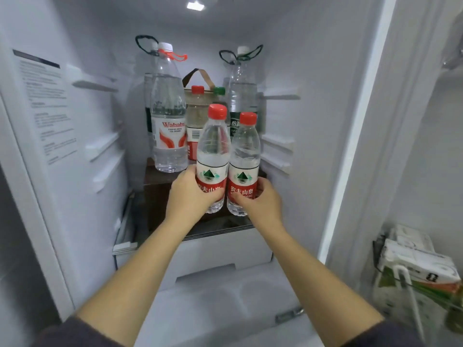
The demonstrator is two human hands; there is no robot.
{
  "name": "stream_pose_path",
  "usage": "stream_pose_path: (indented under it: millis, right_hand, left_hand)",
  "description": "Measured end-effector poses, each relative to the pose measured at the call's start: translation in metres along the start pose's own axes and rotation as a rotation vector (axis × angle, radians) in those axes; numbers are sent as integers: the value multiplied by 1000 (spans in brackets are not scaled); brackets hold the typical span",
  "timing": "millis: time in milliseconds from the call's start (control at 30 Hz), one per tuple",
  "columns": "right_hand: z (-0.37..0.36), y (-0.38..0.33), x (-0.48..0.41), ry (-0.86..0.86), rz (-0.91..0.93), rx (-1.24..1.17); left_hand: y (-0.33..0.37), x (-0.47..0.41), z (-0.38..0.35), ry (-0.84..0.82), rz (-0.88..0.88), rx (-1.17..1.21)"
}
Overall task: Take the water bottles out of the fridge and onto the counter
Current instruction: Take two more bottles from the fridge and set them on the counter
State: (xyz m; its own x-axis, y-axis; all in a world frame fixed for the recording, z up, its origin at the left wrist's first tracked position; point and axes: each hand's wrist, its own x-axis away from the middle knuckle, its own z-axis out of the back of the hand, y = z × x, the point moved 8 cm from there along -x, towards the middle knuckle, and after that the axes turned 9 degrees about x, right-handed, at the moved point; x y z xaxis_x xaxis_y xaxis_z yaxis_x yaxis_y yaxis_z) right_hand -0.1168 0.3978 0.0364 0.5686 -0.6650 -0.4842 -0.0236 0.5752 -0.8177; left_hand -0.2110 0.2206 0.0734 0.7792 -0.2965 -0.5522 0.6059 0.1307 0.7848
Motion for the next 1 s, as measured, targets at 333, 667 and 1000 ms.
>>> stream_pose_path:
  millis: [333, 667, 1000]
  right_hand:
    - [-18, 77, 81, -158, -134, 26]
    - [-35, 148, 121, -218, -257, 72]
    - [-46, 176, 117, -272, -313, 61]
  left_hand:
    - [-106, 109, -14, -3, 275, -55]
    - [-169, 167, -13, 60, 433, -116]
    - [-189, 162, -5, 69, 439, -134]
